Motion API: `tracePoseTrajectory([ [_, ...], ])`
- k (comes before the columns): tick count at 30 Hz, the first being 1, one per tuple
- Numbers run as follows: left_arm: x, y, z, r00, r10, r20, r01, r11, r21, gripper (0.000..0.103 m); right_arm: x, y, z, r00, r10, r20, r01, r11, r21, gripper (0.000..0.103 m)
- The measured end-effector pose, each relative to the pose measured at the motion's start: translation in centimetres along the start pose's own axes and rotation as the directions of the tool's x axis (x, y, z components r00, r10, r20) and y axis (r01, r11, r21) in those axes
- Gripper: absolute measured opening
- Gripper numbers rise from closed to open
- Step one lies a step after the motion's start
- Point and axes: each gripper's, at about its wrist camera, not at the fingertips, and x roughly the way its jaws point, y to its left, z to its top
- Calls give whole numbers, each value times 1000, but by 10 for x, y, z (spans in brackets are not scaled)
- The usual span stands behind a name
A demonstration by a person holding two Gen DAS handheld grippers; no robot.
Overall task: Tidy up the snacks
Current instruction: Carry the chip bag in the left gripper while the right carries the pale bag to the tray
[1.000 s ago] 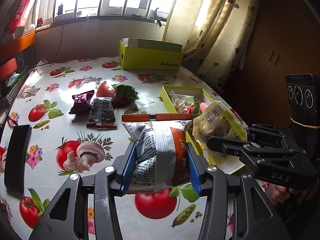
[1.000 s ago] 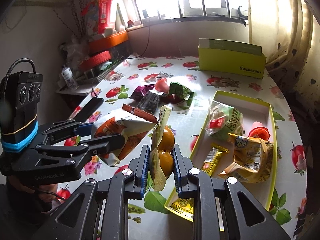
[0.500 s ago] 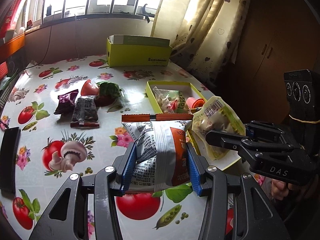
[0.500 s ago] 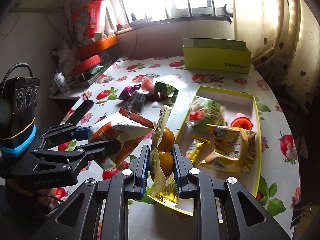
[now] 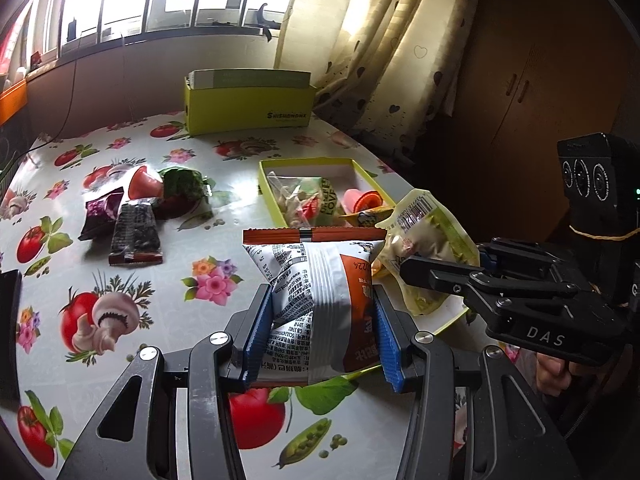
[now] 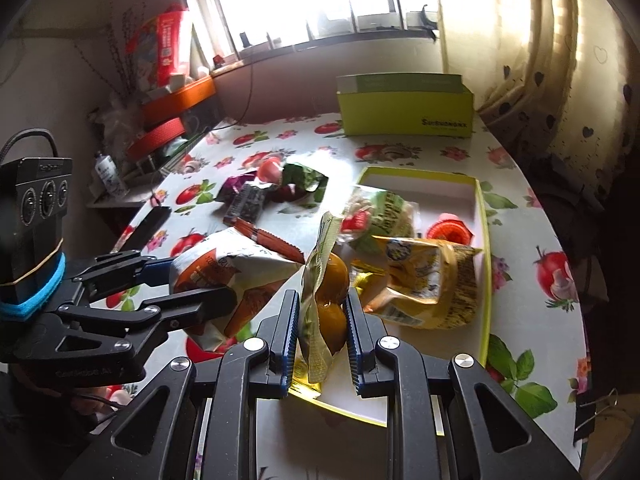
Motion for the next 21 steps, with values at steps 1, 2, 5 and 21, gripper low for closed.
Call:
tracePoseTrajectory([
  [1,2,-3,0,1000,-7,-2,7,1000,4,49,-1,-3,-1,1000,-6,0,6,1000,6,19],
  [2,3,-4,0,1000,-13,-4,13,1000,7,49,-2,-6,-3,1000,-12,0,12,1000,13,19],
  [5,6,-11,0,999,-38,-7,38,999,18,49,-7,-17,-6,999,-33,0,33,999,33,19],
  [21,27,-42,-2,984,-167,-65,171,984,57,49,-5,-46,-21,996,-82,-46,85,993,83,19],
])
